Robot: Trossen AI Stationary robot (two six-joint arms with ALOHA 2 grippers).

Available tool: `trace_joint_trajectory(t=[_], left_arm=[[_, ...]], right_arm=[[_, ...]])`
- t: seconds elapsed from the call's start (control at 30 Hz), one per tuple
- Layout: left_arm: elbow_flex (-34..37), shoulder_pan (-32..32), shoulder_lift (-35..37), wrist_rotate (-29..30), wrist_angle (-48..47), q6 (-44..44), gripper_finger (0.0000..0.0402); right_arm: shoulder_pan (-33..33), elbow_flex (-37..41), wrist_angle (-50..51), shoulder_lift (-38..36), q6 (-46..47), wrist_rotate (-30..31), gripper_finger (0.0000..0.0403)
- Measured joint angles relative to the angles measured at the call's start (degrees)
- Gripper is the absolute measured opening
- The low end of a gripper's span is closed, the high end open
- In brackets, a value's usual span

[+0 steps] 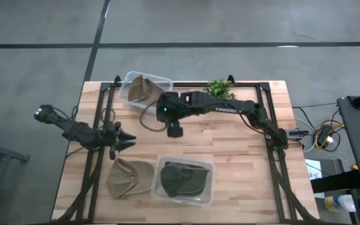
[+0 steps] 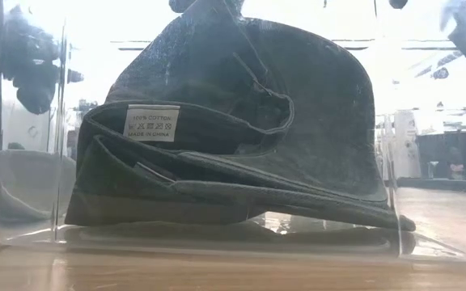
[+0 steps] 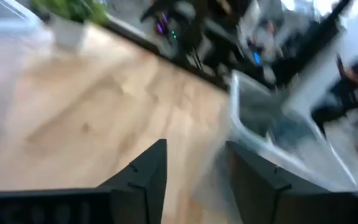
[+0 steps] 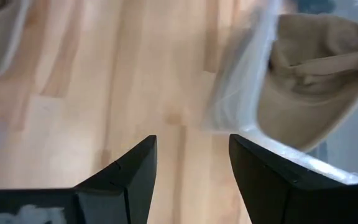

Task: Pick & Place hat
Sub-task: Put the brown cap into the top transparent bin

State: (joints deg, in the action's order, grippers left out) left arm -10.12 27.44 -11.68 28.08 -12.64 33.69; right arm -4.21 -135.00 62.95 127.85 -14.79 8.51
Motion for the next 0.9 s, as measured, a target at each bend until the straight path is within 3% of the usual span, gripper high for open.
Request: trace_joint_trajectory(t=[0.1,0.4,0.7,0.9], left_arm=[[-2.23,0.02,-3.69,-4.12,-1.47,0.13,0.0158],[-7.35,0.00,-18.49,-6.07,-10.87,3.13,0.0158],[-11.33,-0.74,-32.94,-11.72,-12.19,2.23,0.0158],[-13.47,-0.86,-40.12,-12.15,-12.14,1.29,0.0158]], right_arm=[[1.68,0.00,1.44,-0.07,0.59,0.02,0.0196],[6.14,0.00,4.57,-0.20,0.82,0.04,0.0196],[9.91,0.00,4.02,-0.20,-0.24,0.08,0.0196],[10.80,0.00,3.77,-0.20,1.25,0.53,0.0191]])
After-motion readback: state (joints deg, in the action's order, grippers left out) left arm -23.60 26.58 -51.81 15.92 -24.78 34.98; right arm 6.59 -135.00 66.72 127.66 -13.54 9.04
